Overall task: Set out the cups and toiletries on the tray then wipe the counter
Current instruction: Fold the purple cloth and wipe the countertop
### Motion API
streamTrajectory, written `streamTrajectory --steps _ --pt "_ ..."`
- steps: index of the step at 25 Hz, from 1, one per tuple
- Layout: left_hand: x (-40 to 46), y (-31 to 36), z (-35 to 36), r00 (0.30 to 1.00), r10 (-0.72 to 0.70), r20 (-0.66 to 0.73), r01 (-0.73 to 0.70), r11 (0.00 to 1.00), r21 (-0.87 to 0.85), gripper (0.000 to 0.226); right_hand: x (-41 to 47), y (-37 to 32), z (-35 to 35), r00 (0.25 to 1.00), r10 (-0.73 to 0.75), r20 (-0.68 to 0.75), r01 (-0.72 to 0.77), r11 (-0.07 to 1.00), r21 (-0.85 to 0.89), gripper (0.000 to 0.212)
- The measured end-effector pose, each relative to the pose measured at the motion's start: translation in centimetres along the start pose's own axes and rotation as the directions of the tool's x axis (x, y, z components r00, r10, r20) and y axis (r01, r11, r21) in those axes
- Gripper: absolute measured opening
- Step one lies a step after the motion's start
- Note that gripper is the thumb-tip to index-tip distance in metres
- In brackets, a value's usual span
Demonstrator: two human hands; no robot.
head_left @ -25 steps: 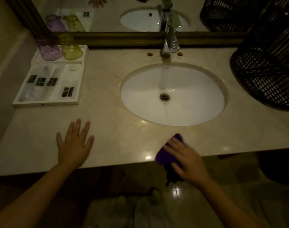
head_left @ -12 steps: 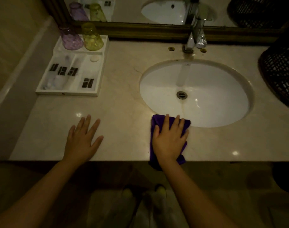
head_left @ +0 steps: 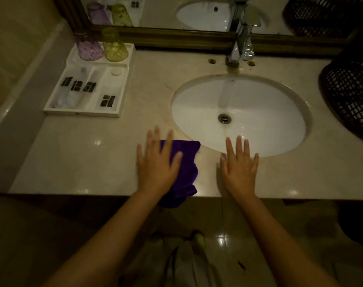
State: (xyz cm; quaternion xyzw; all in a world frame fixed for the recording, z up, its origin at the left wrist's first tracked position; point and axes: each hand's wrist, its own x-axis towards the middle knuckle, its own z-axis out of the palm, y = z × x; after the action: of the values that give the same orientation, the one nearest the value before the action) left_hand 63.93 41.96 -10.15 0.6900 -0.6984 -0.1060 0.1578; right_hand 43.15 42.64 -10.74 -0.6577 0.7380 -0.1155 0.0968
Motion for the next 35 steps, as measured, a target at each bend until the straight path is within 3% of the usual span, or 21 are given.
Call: streamTrajectory --steps 3,10,16,20,26,31,35 --pt "-0.7 1.9 2.9 0.987 -0.001 0.16 -0.015 0.995 0.101 0.059 -0.2 1.1 1.1 0.985 -0.087 0.152 0.089 0.996 -0.005 0.053" --pt "-0.8 4.6 5.4 0.977 0.107 0.185 -0.143 0.97 0.196 0.056 0.1 0.7 3.1 0.989 -0.129 0.071 0.135 0.987 -0.087 0.053" --pt "-0.3 2.8 4.8 0.984 0.082 0.159 -0.108 0.982 0.156 0.06 -0.1 -1.2 2.9 0.987 -0.153 0.045 0.156 0.985 -0.075 0.056" --pt "0.7 -2.4 2.8 0.992 0.014 0.123 -0.036 0.984 0.175 0.06 -0.1 -6.0 3.2 0.986 -0.167 0.002 0.167 0.986 -0.019 0.058" --pt "1.2 -13.1 -1.0 0.997 -0.052 0.061 0.039 0.98 0.194 0.059 0.0 -12.9 6.8 0.941 -0.28 0.191 0.297 0.952 -0.07 0.065" --pt "1.5 -17.3 -2.6 0.997 -0.025 0.073 0.009 0.979 0.204 0.06 0.1 -12.9 7.6 0.949 -0.257 0.183 0.279 0.955 -0.103 0.067" --pt "1.4 -23.7 -5.4 0.993 -0.104 0.053 0.089 0.968 0.236 0.06 0.1 -13.0 7.8 0.947 -0.265 0.183 0.288 0.951 -0.11 0.067"
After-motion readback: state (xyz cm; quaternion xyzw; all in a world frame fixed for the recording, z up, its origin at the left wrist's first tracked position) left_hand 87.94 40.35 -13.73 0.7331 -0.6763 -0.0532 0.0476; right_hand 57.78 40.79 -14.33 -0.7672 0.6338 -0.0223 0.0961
